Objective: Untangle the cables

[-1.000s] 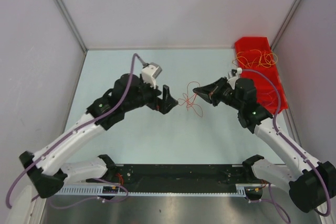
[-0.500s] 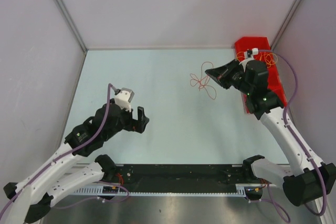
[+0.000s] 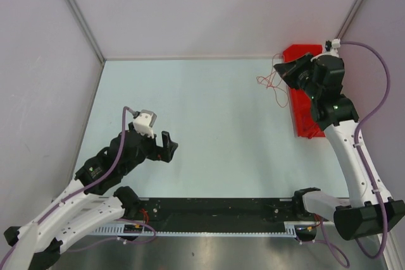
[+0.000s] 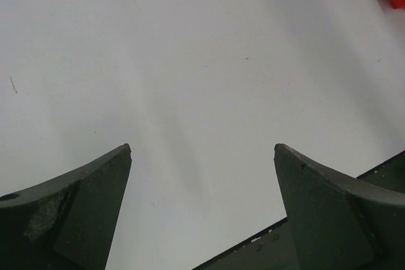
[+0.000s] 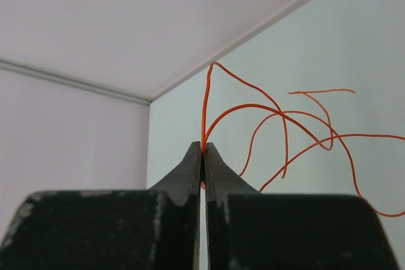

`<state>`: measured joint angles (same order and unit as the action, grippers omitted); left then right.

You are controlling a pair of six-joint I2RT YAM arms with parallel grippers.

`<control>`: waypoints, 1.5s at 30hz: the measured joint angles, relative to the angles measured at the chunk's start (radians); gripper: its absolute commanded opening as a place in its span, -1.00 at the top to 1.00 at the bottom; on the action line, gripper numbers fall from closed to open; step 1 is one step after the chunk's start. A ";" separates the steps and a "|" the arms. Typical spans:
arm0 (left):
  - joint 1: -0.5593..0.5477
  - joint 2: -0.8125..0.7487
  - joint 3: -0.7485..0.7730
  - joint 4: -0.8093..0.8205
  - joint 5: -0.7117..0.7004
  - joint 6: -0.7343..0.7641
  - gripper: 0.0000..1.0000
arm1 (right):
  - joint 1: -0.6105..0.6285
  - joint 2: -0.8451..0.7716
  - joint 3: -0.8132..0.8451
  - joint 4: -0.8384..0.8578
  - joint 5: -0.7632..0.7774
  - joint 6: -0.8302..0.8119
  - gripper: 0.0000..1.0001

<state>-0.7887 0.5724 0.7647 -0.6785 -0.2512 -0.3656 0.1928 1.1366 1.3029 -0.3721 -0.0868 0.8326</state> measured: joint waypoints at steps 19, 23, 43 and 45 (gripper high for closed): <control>0.000 0.010 -0.012 0.017 0.004 0.000 -0.99 | -0.321 0.108 0.066 -0.032 0.114 -0.096 1.00; 0.000 0.010 -0.012 0.018 0.005 0.000 -1.00 | -0.375 0.152 0.066 0.001 0.071 -0.131 1.00; 0.003 0.025 -0.013 0.018 0.011 0.000 -1.00 | -0.546 0.411 0.066 0.162 -0.407 -0.448 1.00; 0.004 0.026 -0.013 0.018 0.011 0.000 -1.00 | -0.560 0.414 0.066 0.161 -0.428 -0.481 1.00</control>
<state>-0.7849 0.5987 0.7517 -0.6601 -0.2401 -0.3653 -0.3672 1.5505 1.3693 -0.2111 -0.5152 0.3511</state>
